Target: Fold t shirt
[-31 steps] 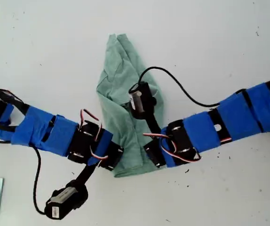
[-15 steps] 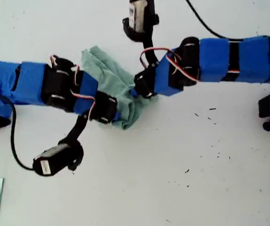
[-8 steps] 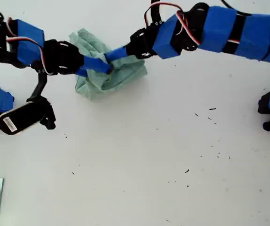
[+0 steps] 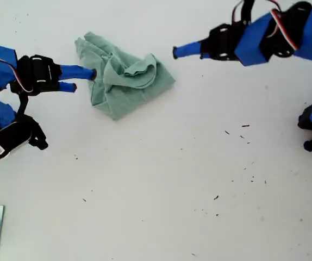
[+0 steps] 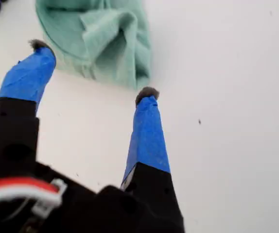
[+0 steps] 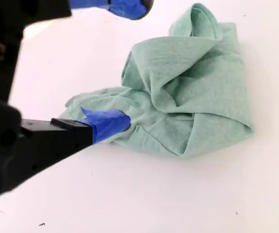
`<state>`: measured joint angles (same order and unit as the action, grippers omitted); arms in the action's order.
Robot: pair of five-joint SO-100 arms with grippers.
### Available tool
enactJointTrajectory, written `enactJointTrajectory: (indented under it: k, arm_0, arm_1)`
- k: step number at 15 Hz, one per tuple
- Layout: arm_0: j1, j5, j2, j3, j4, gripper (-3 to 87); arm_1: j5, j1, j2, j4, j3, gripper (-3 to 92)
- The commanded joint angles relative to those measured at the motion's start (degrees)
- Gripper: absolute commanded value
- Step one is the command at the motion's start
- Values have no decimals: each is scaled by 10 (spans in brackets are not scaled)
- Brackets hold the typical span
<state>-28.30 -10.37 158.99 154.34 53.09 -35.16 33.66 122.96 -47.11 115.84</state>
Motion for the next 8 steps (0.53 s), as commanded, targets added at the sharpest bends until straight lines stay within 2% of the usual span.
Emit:
enactJointTrajectory:
  k: [1, 2, 3, 4, 6, 7, 8]
  arm_0:
    - [9, 6, 62, 34, -16, 274]
    - [37, 3, 91, 61, -25, 228]
    - [76, 11, 122, 91, -35, 176]
    - [117, 20, 146, 120, -48, 131]
    - [182, 40, 158, 178, -69, 95]
    - [214, 40, 178, 229, -118, 99]
    - [244, 42, 255, 303, -174, 100]
  arm_1:
    - [9, -20, 178, 25, 156, 233]
    - [4, -36, 255, 26, 220, 110]
    - [15, -50, 330, 13, 277, 35]
    - [32, -59, 400, -21, 330, 24]
    - [78, -75, 555, -107, 451, 24]
    - [101, -83, 661, -156, 514, 24]
    - [129, -93, 786, -240, 574, 23]
